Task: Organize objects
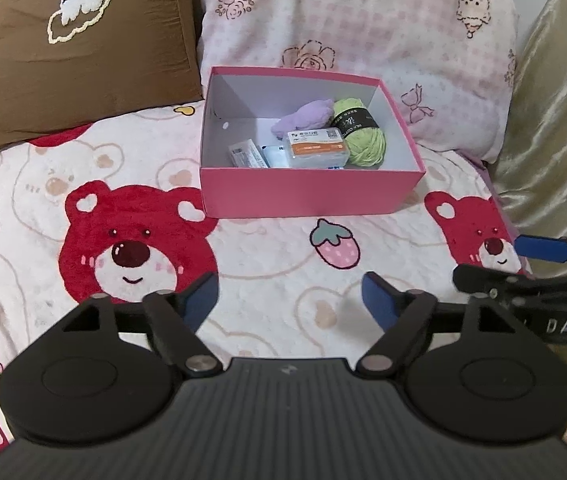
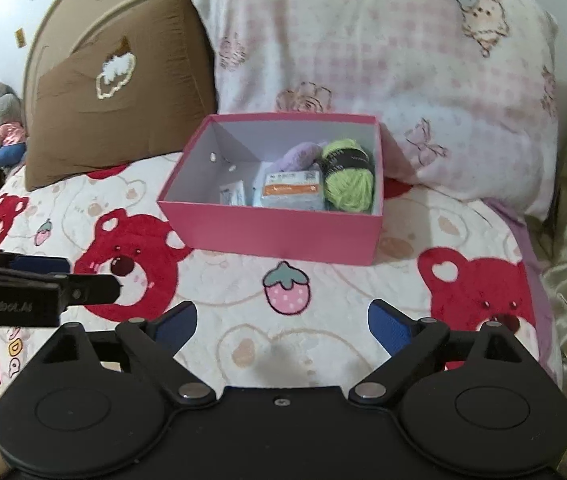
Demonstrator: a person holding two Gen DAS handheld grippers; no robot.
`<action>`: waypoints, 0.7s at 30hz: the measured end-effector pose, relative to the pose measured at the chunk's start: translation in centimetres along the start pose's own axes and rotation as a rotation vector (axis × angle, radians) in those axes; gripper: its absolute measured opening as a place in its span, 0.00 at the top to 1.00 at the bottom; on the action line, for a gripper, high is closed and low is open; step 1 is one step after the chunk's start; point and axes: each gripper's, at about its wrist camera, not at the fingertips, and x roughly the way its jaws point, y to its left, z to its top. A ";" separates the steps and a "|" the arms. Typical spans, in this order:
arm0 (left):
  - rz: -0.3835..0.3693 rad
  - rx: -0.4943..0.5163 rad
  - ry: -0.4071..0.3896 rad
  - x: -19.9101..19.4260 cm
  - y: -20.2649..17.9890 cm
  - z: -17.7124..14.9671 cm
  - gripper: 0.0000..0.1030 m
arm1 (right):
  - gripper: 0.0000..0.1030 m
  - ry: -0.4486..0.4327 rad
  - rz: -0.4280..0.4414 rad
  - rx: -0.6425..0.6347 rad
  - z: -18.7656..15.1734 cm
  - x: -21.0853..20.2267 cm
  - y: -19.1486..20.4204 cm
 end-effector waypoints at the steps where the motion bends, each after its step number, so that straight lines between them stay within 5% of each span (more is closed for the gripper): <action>1: 0.001 0.000 -0.001 0.1 0.0 -0.1 0.15 | 0.08 0.003 -0.011 0.005 0.1 0.0 0.0; 8: 0.012 -0.002 0.011 0.5 0.4 -0.3 0.00 | 0.08 0.013 -0.026 0.016 0.1 0.2 -0.4; 21: 0.098 0.026 0.041 1.2 0.6 -0.3 0.00 | 0.08 0.029 -0.050 -0.021 -0.1 0.4 0.1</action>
